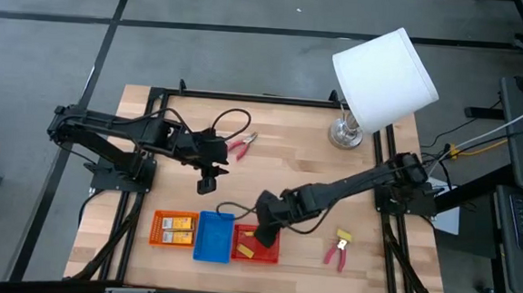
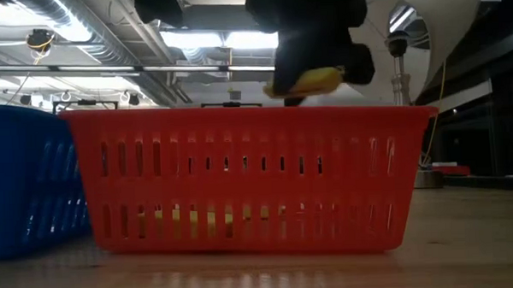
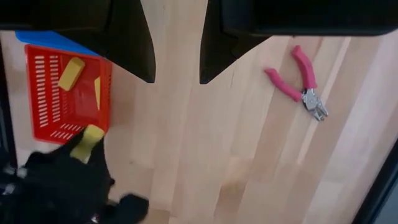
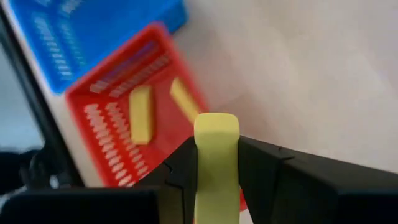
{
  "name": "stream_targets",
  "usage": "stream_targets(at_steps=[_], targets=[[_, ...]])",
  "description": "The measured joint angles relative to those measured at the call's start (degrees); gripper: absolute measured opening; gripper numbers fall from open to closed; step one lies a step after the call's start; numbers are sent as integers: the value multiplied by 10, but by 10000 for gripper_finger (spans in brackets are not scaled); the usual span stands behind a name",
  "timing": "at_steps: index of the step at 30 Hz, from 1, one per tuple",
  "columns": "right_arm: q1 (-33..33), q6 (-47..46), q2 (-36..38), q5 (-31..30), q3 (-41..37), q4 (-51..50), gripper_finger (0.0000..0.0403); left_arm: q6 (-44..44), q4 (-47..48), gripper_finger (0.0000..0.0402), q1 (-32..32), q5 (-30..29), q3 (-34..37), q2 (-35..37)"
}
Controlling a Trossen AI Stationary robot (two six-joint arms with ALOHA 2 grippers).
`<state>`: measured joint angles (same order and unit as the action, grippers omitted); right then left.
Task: Pick & Place School Supplies
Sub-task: Put the eraser into the red bin
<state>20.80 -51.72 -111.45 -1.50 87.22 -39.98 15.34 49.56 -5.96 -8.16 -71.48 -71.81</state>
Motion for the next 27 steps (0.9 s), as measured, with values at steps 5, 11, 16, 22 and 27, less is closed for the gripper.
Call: stream_targets(at_steps=[5,11,16,22,27], targets=[[8,16,-55,61,14,33,92,0,13,120,0,-17,0,18],[11,29,-82,74,33,43,95,0,28,120,0,-43,0,52],[8,31,-82,71,34,49,130,2,35,120,0,-65,0,83],[8,7,-82,69,34,48,171,16,67,120,0,-108,0,118],[5,-1,-74,44,33,36,176,-1,83,120,0,-119,12,160]])
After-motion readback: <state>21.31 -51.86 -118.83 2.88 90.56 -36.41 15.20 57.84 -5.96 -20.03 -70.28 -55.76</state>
